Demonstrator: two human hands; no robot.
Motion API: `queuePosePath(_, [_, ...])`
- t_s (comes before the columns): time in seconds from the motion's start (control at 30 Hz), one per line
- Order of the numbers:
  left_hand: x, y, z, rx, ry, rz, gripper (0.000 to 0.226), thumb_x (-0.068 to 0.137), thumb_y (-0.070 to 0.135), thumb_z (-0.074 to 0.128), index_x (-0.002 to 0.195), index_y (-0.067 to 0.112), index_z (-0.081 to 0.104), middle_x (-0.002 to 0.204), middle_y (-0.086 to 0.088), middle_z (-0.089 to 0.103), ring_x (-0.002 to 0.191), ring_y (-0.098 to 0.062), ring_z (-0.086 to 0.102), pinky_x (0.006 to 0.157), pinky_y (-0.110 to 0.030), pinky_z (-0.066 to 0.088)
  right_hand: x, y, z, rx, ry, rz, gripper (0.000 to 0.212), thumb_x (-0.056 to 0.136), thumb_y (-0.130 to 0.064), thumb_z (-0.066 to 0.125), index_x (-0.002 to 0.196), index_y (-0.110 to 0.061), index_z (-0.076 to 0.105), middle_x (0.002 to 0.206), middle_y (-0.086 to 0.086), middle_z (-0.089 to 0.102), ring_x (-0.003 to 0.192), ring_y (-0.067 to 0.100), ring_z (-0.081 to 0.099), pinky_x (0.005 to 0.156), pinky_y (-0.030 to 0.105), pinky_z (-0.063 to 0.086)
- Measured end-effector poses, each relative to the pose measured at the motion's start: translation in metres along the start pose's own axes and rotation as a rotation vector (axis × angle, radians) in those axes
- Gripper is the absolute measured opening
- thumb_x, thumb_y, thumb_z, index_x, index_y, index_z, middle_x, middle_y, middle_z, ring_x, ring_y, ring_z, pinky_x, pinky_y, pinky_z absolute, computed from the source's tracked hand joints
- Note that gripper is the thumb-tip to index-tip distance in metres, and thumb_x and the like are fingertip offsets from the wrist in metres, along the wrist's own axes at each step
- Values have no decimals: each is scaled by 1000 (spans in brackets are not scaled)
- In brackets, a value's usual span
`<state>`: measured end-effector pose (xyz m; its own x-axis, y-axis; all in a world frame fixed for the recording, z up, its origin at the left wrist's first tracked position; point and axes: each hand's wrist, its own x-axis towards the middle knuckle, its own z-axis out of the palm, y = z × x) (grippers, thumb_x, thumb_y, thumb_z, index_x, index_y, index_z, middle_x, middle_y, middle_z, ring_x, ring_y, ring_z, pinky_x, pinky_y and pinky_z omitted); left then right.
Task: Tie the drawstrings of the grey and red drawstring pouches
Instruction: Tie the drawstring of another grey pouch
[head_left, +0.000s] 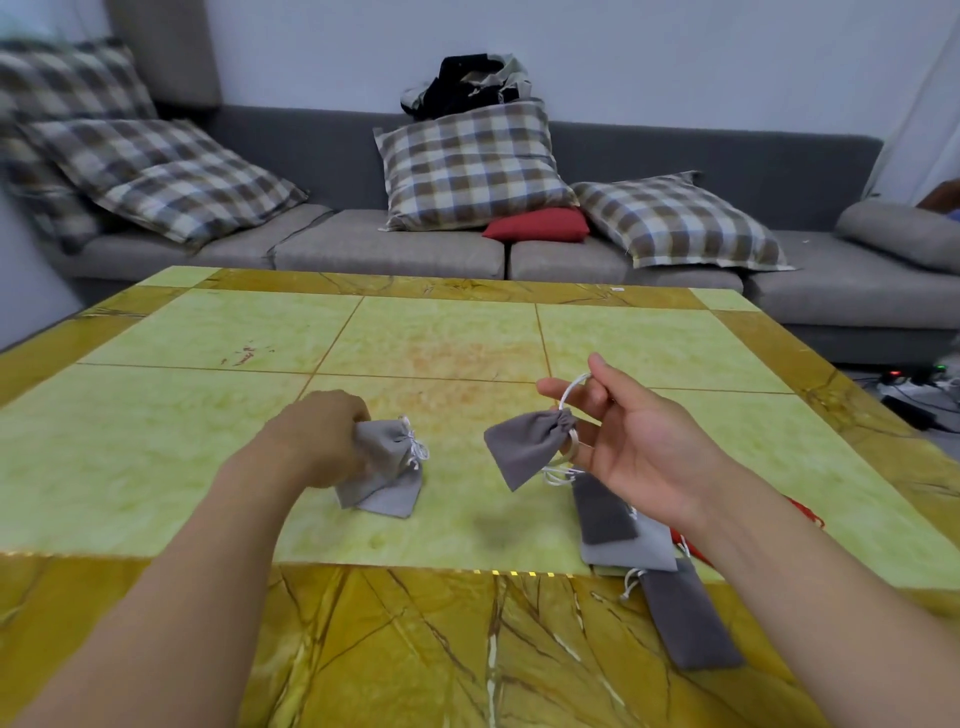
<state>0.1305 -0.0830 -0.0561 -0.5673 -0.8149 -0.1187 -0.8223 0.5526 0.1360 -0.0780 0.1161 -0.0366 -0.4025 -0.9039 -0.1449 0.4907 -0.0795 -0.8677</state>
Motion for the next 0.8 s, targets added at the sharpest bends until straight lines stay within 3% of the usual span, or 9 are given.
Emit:
queuePosePath(0.1, [6,-8,-4,-126,110,-71,8,77,13,70,80,15,63,83,-8,64,76,-27,60,53,-26,37,1,0,-2,-1,9,8,42,100,-35,50,63,-16,45,102,10,75,68,15,65,67,29,53])
queuePosePath(0.33, [1,-27,-18,-608,-10,-327,22,87,8,69,106,1,61,104,-20,62,85,-33,63,57,-34,54,3,1,-5,-29,9,12,42,100,-34,51,63,-15,46,100,10,75,67,16,64,69,32,51])
queuePosePath(0.4, [0,-23,-17,-598,-73,-388,32,87,14,71,112,-2,59,106,-19,61,86,-32,62,62,-35,56,3,2,-5,-10,17,17,42,100,-34,51,63,-15,46,99,10,75,68,16,65,68,31,52])
queuePosePath(0.47, [-2,-17,-17,-316,-82,-426,54,83,33,75,119,-3,54,107,-17,57,92,-33,59,72,-38,52,3,2,-4,2,29,24,43,100,-33,51,62,-15,46,98,10,76,66,16,66,67,30,53])
queuePosePath(0.53, [-4,-5,-19,-123,196,-364,71,75,53,76,122,4,52,115,-16,54,107,-36,54,84,-42,47,3,3,-3,8,38,29,43,101,-32,51,62,-14,46,98,11,75,66,17,67,73,33,51])
queuePosePath(0.6, [-17,25,-22,-356,499,-47,60,79,60,68,118,17,59,119,-4,58,113,-27,55,91,-39,46,3,4,-1,22,38,30,42,101,-31,51,63,-14,46,98,12,75,67,18,67,78,35,51])
queuePosePath(0.63, [-28,47,-24,-596,474,94,49,84,61,61,113,22,63,114,5,61,110,-19,58,88,-34,48,3,4,0,35,36,28,41,101,-31,51,63,-14,46,98,12,75,67,19,67,78,35,52])
queuePosePath(0.73, [-55,101,-21,-1122,-168,222,52,84,66,46,110,26,66,113,10,67,108,-12,63,88,-35,56,1,2,3,108,46,15,40,100,-30,53,64,-14,46,96,14,74,71,21,70,66,31,59])
queuePosePath(0.8, [-54,111,-4,-1099,-180,328,57,74,63,64,120,31,61,122,12,63,114,-8,59,93,-35,54,-1,0,4,156,80,9,39,100,-28,54,65,-12,47,88,14,73,73,22,72,60,29,60])
